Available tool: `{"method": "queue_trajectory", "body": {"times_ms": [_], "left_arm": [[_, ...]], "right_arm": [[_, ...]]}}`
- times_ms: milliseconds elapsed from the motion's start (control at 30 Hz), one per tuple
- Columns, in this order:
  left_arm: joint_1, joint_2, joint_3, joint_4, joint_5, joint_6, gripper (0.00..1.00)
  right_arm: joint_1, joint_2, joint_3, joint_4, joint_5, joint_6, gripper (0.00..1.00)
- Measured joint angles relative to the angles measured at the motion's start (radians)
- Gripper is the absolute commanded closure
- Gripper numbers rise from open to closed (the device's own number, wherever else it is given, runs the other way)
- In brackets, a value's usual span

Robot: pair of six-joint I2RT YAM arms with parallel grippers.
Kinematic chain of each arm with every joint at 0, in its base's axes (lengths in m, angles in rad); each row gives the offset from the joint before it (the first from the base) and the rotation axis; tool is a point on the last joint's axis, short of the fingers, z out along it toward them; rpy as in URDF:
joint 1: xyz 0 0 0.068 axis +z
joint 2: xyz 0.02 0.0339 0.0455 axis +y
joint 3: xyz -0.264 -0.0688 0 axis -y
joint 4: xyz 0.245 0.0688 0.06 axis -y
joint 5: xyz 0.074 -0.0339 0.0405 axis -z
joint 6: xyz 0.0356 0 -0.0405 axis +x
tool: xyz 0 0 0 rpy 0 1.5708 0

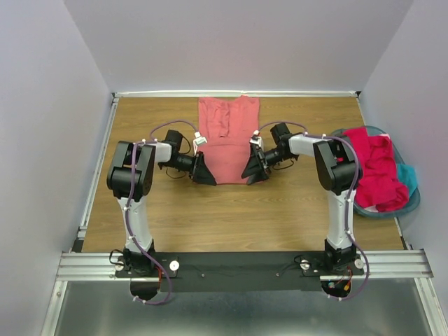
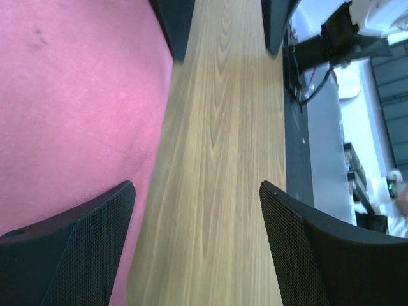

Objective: Fold and stack the t-shirts
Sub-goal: Fold the folded rectangular tshirt in 1/3 of the way, then grab one side of the 2/3 rectangular tshirt with both arms

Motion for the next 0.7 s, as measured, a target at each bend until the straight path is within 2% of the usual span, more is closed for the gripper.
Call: {"method": "queue_trajectory", "body": {"times_ms": [133, 233, 500, 700], "left_arm": [[0.021, -0.009, 0.014, -0.235, -0.002, 0.208, 0.12], [0.033, -0.033, -0.001, -0.332, -0.009, 0.275, 0.12], [0.037, -0.254, -0.078, -0.209, -0.103, 0.101, 0.12], [0.058, -0.244, -0.117, -0.162, -0.132, 0.061, 0.12]], "right_arm": [[-0.009, -0.056, -0.035, -0.021, 0.022, -0.009, 0.1], [-0.012, -0.114, -0.052, -0.032, 0.038, -0.017, 0.1], [-0.013, -0.17, -0.054, -0.041, 0.076, -0.033, 0.1], [-0.012, -0.151, -0.054, -0.042, 0.076, -0.033, 0.1]]}}
